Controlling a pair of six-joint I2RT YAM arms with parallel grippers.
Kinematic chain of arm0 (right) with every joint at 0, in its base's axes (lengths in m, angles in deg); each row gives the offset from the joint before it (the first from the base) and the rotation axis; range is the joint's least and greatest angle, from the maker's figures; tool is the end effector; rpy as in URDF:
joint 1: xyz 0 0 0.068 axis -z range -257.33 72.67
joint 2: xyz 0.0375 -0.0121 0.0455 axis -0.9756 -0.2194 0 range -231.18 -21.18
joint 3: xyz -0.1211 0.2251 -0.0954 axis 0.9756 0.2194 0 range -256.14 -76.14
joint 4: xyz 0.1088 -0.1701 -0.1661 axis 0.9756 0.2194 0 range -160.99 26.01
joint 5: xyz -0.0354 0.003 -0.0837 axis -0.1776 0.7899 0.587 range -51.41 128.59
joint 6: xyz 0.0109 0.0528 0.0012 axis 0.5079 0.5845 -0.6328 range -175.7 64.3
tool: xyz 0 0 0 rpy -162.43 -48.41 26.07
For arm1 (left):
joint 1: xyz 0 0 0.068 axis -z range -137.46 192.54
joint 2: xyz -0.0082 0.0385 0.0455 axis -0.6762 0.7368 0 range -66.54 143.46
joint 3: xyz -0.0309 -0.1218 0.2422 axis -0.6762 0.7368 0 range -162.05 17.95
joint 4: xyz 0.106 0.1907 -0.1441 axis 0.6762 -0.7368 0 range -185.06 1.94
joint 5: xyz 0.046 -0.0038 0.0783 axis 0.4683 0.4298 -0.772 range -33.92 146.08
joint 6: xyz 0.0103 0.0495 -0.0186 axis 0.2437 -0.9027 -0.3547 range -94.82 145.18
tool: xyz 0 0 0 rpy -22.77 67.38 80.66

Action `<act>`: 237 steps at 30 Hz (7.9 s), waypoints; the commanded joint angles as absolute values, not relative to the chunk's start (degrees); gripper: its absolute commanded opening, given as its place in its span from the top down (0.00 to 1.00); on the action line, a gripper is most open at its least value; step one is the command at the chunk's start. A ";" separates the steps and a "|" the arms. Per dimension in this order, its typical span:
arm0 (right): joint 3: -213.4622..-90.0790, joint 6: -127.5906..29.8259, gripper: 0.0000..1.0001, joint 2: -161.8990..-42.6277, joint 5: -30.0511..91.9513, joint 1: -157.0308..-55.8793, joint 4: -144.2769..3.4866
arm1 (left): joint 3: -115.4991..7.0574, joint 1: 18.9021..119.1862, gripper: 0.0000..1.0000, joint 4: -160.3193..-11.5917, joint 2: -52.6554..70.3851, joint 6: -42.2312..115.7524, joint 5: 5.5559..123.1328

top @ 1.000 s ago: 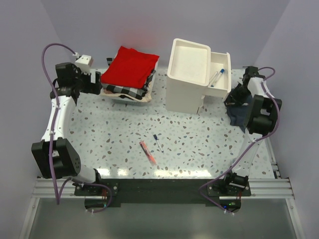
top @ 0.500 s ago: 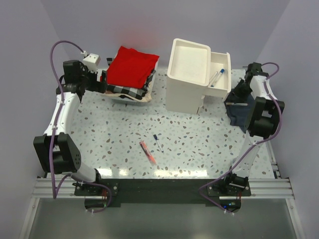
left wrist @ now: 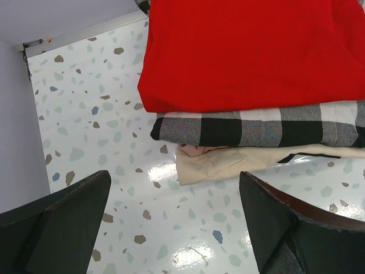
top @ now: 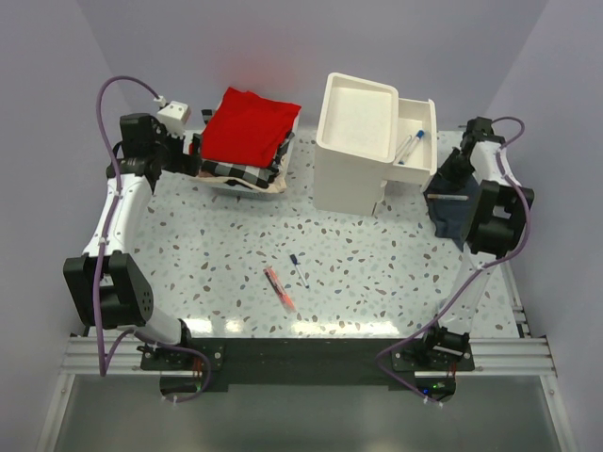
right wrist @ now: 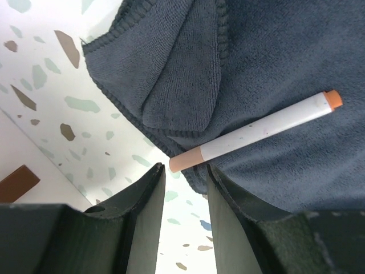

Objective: Sort the stationery into containers
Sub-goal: Pick up the pen from the corner of the board, then place the pen in the drawer, then pick up the pen from the center of the board, then place the pen in the drawer.

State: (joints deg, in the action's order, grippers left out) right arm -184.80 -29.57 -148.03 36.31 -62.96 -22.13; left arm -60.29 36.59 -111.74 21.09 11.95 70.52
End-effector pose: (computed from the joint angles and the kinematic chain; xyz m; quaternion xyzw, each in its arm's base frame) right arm 0.4582 -0.1158 0.2044 0.3354 0.9206 0.0398 0.1959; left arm 0.3505 0.0276 0.3374 0.1151 0.8666 -0.0301 0.4846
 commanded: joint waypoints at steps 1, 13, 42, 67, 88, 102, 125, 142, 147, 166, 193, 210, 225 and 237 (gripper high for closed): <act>-183.37 -29.24 0.62 -148.10 35.52 -63.35 -22.39 | -61.59 36.83 0.00 -110.91 21.35 10.06 69.62; -184.06 -29.15 0.62 -150.64 36.13 -63.88 -23.18 | -63.26 38.76 0.00 -110.65 23.63 8.92 68.39; -186.00 -27.48 0.75 -150.65 35.25 -63.79 -22.74 | -63.44 41.31 0.00 -111.00 24.95 7.69 66.89; -172.03 -32.14 1.00 -127.19 43.33 -63.18 -18.69 | -63.79 41.93 0.00 -108.36 20.83 11.99 70.93; -172.55 -39.34 1.00 -108.19 38.68 -73.63 -22.21 | -61.95 41.84 0.00 -106.25 13.88 16.30 75.95; -182.22 -40.40 1.00 -121.20 38.68 -76.89 -24.76 | -58.61 41.14 0.00 -106.78 9.05 16.65 75.51; -167.42 -47.95 0.53 -99.43 33.58 -96.87 -21.24 | -54.57 39.03 0.00 -106.52 5.45 17.79 76.47; -159.53 -44.37 0.54 -122.05 37.71 -125.57 -27.75 | -44.46 34.55 0.00 -107.75 -7.11 18.24 73.92; -165.95 -39.09 0.48 -130.86 38.06 -126.55 -26.00 | -42.17 32.88 0.00 -108.27 -10.29 18.50 73.93; -172.19 -38.12 0.50 -145.71 38.42 -126.99 -26.08 | -41.47 31.65 0.00 -107.31 -10.38 19.47 73.75; -171.67 -54.28 1.00 -107.61 48.43 -125.68 -27.84 | -48.14 31.12 0.00 -105.73 -2.83 20.87 78.41; -184.75 -49.02 1.00 -114.07 50.81 -90.25 -32.93 | -53.59 31.21 0.00 -104.85 4.83 22.46 79.02; -192.50 -48.14 0.54 -124.37 54.07 -86.82 -32.85 | -51.84 31.12 0.00 -105.90 2.19 21.93 78.23; -163.35 -55.17 0.50 -100.83 36.13 -113.60 -31.00 | -48.41 30.94 0.00 -105.90 -0.53 21.49 77.27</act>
State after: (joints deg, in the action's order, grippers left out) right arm -174.31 -51.77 -106.79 43.87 -101.51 -31.81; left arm -49.60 31.34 -107.35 0.42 21.52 77.82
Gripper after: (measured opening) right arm 0.484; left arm 0.997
